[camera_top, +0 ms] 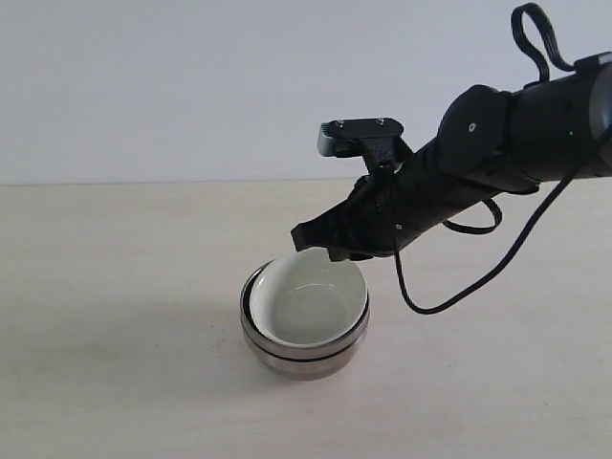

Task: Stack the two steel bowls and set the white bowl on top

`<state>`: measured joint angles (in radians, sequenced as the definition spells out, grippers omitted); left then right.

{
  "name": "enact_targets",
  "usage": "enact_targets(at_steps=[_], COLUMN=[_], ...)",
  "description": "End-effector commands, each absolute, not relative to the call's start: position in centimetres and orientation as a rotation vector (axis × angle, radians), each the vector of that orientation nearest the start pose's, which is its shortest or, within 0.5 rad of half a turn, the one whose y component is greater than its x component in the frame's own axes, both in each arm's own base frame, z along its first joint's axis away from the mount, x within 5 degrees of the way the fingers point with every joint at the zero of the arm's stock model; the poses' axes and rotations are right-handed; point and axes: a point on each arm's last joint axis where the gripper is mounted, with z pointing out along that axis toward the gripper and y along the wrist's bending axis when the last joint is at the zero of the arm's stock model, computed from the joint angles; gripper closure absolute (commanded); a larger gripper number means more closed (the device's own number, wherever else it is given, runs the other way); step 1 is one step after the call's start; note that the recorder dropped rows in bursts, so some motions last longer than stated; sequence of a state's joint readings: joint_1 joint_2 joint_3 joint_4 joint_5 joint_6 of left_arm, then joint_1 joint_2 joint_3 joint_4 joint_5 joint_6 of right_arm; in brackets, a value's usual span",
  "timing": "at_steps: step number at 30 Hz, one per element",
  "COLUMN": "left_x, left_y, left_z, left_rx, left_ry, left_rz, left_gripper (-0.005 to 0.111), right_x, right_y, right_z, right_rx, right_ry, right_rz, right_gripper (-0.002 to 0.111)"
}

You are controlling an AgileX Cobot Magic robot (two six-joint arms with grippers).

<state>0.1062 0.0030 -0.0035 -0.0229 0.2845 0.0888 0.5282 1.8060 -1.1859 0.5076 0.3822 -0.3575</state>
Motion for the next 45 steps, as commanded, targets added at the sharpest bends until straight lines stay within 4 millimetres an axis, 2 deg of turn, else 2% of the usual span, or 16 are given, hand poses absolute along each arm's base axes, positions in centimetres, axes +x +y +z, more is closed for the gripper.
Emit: enact_targets(at_steps=[1, 9, 16, 30, 39, 45], left_x=[5.4, 5.4, 5.4, 5.4, 5.4, 5.4], left_y=[0.5, 0.5, 0.5, 0.5, 0.5, 0.5], left_z=[18.7, 18.7, 18.7, 18.7, 18.7, 18.7], left_rx=[-0.042, -0.042, -0.042, -0.042, -0.042, -0.042], left_ry=[1.769, 1.769, 1.769, 1.769, 1.769, 1.769], left_rz=[0.109, 0.109, 0.109, 0.109, 0.109, 0.109], left_gripper=[0.103, 0.103, 0.103, 0.103, 0.103, 0.103], right_x=[33.1, 33.8, 34.1, 33.6, 33.1, 32.3], right_y=[21.1, 21.1, 21.3, 21.0, 21.3, 22.3], right_z=[20.6, 19.9, 18.2, 20.8, 20.8, 21.0], right_rx=[-0.593, -0.583, -0.583, -0.577, -0.611, -0.665], right_ry=[2.402, 2.369, 2.407, 2.350, 2.375, 2.360], right_rz=[0.479, 0.444, 0.433, 0.453, 0.465, 0.477], right_gripper=[0.108, 0.108, 0.108, 0.108, 0.108, 0.108])
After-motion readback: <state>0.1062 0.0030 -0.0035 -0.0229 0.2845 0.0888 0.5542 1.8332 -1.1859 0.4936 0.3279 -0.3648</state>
